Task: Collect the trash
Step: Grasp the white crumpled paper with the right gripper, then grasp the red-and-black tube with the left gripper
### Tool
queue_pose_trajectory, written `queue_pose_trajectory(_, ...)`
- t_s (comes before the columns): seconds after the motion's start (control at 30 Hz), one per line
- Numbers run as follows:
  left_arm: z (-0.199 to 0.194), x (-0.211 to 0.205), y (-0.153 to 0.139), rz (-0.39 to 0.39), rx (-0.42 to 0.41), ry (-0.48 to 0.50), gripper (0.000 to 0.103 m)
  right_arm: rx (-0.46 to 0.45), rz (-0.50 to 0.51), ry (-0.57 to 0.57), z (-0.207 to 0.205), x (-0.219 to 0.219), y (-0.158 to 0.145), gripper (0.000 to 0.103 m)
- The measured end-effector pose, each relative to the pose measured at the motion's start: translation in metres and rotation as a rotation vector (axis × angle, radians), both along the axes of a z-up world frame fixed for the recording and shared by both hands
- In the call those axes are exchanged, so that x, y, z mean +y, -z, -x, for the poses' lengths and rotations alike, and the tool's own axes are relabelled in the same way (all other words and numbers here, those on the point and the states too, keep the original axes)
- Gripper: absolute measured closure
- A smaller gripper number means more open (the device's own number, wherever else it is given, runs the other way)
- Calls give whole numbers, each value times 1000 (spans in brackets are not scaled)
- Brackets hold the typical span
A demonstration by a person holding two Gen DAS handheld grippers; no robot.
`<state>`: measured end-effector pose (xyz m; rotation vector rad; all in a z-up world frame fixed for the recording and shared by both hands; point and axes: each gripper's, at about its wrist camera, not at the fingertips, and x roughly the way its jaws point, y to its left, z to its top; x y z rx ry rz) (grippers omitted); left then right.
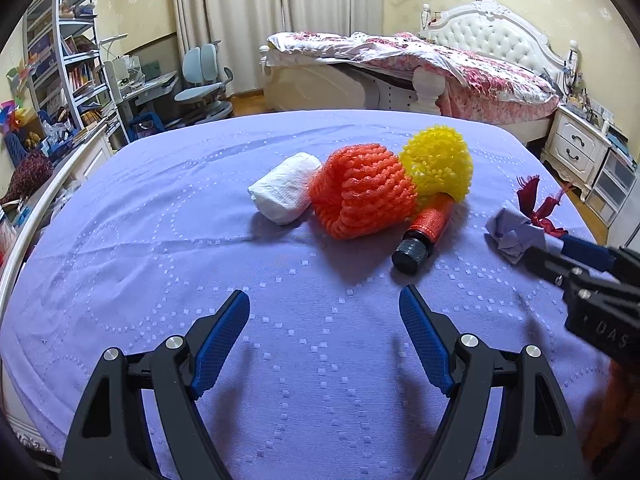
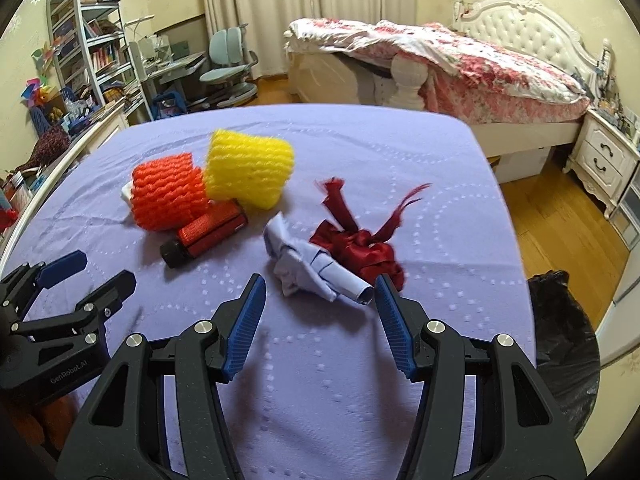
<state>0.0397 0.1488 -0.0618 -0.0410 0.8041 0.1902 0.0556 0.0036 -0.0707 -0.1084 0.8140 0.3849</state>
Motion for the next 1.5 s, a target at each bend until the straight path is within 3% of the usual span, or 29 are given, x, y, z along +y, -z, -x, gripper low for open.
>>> queue_pose_trajectory(0.4,1,17,0,27,-10,-31,26,19,-19,-10,2,12,3,48)
queue_pose_trajectory(0.57,2,17,0,31,-17,-27,26,62,-38,-72,-3,19,2,48)
queue_pose_trajectory(0.77,2,20,-1,45,-22,-27,26,43,-20,-29,-7,27,0,48)
queue_pose_trajectory(0.93,1,20,-1,46,-21,-24,26,45,-4,-30,-17,38,1,54)
queue_pose_trajectory(1.2,-2,23,1,61,-20,-27,26,49,48,-21,-15,45,11,81)
queue_pose_trajectory(1.5,-11,9,-2,60,-31,36,26,59,10,4,-3,22,11,81)
